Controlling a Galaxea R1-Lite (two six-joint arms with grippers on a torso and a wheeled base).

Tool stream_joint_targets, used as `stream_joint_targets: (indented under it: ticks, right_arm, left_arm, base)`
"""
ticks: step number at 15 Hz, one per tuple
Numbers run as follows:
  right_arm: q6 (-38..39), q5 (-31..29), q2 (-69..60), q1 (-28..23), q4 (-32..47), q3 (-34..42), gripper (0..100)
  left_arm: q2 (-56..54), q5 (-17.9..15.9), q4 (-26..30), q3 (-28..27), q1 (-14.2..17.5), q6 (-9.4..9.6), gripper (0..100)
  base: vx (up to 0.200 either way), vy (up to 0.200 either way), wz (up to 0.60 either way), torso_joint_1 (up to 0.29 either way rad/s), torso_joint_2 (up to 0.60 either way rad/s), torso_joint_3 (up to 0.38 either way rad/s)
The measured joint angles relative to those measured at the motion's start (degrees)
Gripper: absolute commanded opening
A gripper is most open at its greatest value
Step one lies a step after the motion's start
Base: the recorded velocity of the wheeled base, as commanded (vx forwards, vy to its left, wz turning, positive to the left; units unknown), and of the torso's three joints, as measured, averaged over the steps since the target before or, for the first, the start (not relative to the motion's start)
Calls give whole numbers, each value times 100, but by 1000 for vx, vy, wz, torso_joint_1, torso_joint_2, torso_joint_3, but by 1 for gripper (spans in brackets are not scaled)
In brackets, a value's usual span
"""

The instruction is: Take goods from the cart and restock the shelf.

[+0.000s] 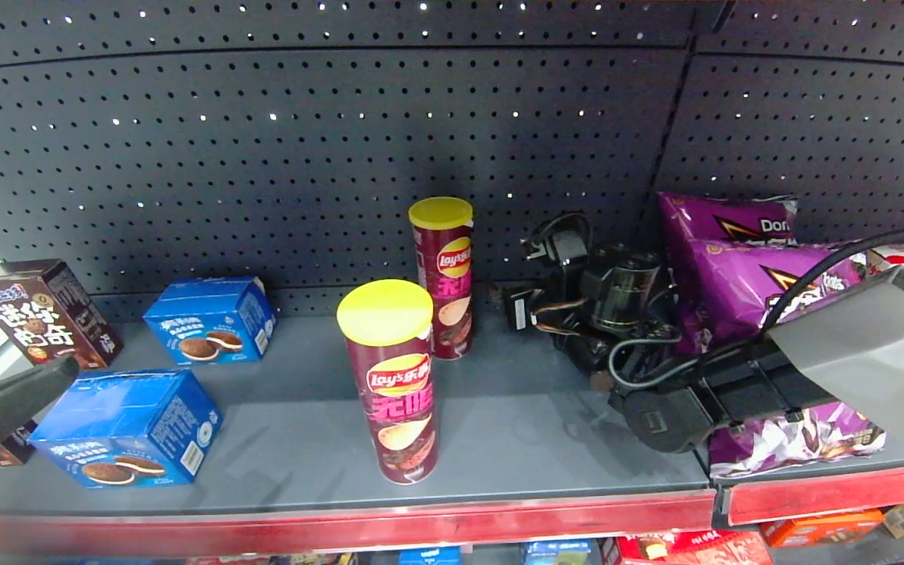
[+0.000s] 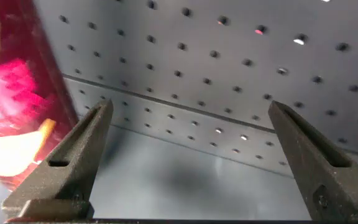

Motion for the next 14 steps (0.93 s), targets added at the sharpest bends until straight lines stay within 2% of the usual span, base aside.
stream_joint_targets:
  ticks: [5,14]
  right_arm:
    - [-6,-9,201,105,4,-286,100]
    - [-6,-72,207,391,-27,-256,100]
  left_arm:
    - [0,0,0,9,0,0,100]
    - [-9,0,11,0,-7,0,100]
  base:
    - [0,0,0,0,0,0]
    - [0,0,0,0,0,0]
